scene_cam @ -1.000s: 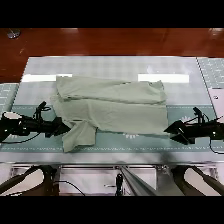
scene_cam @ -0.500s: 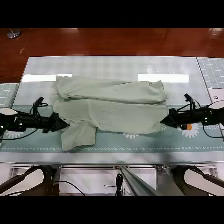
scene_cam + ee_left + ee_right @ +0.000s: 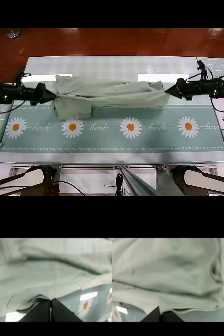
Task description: Fold the shirts.
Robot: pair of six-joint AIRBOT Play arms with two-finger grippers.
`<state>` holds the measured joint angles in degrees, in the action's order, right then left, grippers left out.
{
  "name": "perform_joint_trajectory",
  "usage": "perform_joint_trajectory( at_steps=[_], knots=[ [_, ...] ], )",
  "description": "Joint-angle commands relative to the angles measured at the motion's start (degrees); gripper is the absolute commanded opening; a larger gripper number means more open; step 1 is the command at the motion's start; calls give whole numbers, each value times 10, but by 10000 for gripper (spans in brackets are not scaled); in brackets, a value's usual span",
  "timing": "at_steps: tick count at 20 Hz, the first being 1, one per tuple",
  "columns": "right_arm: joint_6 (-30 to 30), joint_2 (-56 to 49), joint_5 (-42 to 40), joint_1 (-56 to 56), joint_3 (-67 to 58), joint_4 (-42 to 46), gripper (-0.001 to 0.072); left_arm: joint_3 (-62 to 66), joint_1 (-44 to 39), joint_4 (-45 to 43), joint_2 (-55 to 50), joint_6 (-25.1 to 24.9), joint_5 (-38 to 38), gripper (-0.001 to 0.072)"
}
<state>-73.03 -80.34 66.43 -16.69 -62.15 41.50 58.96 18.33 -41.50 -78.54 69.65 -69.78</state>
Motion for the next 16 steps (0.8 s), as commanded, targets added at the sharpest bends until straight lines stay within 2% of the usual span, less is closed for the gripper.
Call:
perform_joint_trajectory(
  at_steps=[1, 7, 11, 12, 13, 14, 15, 16],
  knots=[
    [-28, -79, -39, 15, -98, -10, 24, 139, -49, 5, -106, 37, 48, 21],
    [-60, -201, -37, 14, -202, -12, 24, 360, -56, 0, -302, 113, 0, 21],
    [-66, -244, -51, 14, -209, -27, 26, 377, -55, -2, -345, 116, -4, 21],
    [-54, -251, -53, 14, -209, -45, 72, 377, -55, 0, -348, 104, 3, 27],
    [-33, -256, -51, 14, -209, -70, 331, 377, -55, 0, -347, 90, 3, 156],
    [-15, -257, -47, 14, -210, -83, 618, 378, -54, -1, -346, 90, -5, 517],
    [2, -257, -30, 6, -222, -82, 626, 389, -48, -9, -345, 89, -33, 703],
    [3, -256, -7, -7, -238, -69, 626, 407, -37, -37, -345, 95, -62, 701]
  ],
)
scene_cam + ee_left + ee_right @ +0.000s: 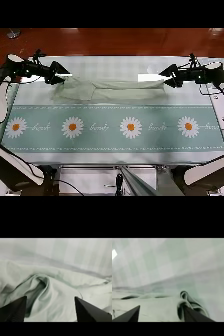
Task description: Fold the shirts.
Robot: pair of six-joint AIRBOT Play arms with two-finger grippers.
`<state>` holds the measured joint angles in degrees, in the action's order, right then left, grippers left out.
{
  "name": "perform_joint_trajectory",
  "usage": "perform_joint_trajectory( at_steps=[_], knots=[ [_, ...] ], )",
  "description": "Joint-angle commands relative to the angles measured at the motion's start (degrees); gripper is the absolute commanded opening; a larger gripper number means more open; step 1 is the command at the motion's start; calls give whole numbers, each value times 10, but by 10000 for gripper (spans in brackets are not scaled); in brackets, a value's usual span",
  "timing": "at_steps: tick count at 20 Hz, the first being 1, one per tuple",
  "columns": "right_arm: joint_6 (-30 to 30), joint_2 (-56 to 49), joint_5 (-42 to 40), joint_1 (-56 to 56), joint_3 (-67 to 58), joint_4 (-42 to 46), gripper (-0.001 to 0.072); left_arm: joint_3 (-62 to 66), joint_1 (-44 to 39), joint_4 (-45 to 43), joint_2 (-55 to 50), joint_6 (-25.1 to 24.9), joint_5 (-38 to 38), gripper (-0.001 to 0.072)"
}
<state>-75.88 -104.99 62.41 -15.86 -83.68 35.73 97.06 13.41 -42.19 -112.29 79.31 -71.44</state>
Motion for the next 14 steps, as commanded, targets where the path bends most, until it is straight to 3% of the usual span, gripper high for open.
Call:
perform_joint_trajectory(
  at_steps=[1, 2, 4, 6, 10, 14],
  knots=[
    [30, -10, 58, -32, -38, 1, 626, 49, 28, -90, -5, 68, -78, 700],
    [24, -10, 86, -52, -49, 16, 625, 59, 42, -139, 3, 111, -108, 700],
    [3, -10, 123, -84, -51, 58, 625, 47, 59, -215, 44, 103, -120, 700],
    [-40, -10, 129, -93, -45, 136, 625, 11, 57, -265, 105, 96, -72, 700],
    [-24, -38, 138, -65, -38, 127, 625, -143, 14, -216, 265, 55, 130, 700],
    [-14, -65, 138, 3, -38, 109, 621, -233, -75, -136, 347, 46, 157, 700]
  ],
)
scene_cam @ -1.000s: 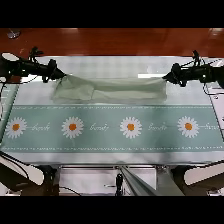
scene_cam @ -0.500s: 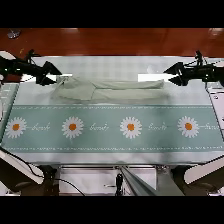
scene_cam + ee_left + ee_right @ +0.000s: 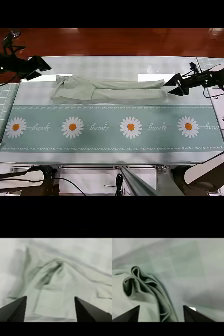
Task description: Fold the shirts.
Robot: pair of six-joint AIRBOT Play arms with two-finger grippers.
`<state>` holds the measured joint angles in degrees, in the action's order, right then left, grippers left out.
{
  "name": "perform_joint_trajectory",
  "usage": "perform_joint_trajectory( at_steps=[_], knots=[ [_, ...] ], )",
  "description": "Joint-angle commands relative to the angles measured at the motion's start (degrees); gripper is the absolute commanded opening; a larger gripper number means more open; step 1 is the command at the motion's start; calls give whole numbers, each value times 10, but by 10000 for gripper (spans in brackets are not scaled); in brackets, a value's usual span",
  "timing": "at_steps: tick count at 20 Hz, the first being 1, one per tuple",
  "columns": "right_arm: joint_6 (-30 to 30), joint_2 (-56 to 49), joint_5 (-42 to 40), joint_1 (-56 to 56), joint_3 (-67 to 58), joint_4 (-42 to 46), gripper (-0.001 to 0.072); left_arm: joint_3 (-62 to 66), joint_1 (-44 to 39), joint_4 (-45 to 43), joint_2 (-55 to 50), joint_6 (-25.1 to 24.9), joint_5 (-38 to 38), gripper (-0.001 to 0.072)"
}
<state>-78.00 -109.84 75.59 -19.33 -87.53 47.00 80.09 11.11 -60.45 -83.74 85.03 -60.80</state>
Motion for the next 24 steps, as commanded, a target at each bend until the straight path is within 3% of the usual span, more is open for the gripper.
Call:
perform_joint_trajectory(
  at_steps=[1, 2, 3, 4, 5, 6, 7, 8, 9, 15, 19, 21, 24],
  knots=[
    [9, -16, 3, 54, 0, -6, 615, -67, -82, 48, 64, -10, 50, 700],
    [9, -16, 5, 67, 0, -6, 588, -66, -109, 48, 61, -10, 53, 700],
    [9, -16, 10, 75, 0, -4, 513, -66, -133, 48, 57, -15, 58, 700],
    [9, -16, 16, 78, 0, -5, 299, -66, -155, 48, 51, -19, 61, 700],
    [12, -12, 31, 78, 0, -11, 30, -66, -171, 49, 46, -19, 60, 699],
    [21, 0, 45, 76, 0, -7, 25, -66, -187, 49, 40, -22, 58, 684],
    [23, 20, 54, 73, 0, 9, 24, -66, -198, 50, 36, -29, 57, 513],
    [22, 51, 62, 73, 1, 36, 24, -66, -209, 51, 33, -37, 53, 77],
    [23, 90, 67, 74, 7, 63, 24, -66, -219, 53, 31, -52, 53, 21],
    [25, 411, 64, 73, 192, 121, 24, -41, -319, 68, -19, -64, 64, 21],
    [-33, 621, 65, 74, 287, 115, 24, 62, -410, 94, -128, -57, 71, 21],
    [-58, 683, 67, 74, 298, 116, 24, 114, -466, 102, -191, -30, 59, 21],
    [-77, 719, 68, 74, 298, 114, 25, 141, -550, 178, -246, -29, 47, 20]
  ],
)
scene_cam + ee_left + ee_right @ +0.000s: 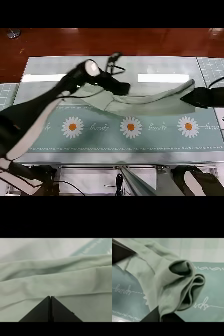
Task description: Fold the shirts.
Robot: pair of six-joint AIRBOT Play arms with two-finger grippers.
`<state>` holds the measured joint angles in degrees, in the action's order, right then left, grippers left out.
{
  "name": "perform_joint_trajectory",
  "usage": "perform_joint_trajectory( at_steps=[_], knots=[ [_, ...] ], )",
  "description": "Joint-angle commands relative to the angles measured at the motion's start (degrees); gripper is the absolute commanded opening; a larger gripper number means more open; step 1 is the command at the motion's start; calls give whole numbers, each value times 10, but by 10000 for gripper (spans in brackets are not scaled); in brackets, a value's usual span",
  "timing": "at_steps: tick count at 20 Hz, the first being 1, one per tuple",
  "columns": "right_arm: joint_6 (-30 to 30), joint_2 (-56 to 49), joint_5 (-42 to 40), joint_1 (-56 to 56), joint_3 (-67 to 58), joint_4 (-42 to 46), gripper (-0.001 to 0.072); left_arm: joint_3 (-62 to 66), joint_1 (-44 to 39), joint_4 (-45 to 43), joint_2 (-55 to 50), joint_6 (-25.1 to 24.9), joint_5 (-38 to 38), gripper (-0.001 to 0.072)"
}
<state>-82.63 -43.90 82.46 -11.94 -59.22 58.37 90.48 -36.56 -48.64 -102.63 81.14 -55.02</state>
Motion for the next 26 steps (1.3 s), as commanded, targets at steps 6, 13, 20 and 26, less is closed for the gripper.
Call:
perform_joint_trajectory(
  at_steps=[6, 13, 20, 26],
  knots=[
    [-35, 57, -42, 17, 15, -28, 25, 39, -179, 102, -73, 4, -40, 21],
    [-69, 28, -97, 135, 14, -40, 25, 41, 101, 101, 2, 25, -110, 21],
    [-61, -249, -218, 335, -116, -69, 25, 19, 417, 83, 223, -21, -154, 21],
    [-68, -548, -222, 402, -372, -91, 25, -133, 504, 83, 456, -72, -134, 21]
  ],
)
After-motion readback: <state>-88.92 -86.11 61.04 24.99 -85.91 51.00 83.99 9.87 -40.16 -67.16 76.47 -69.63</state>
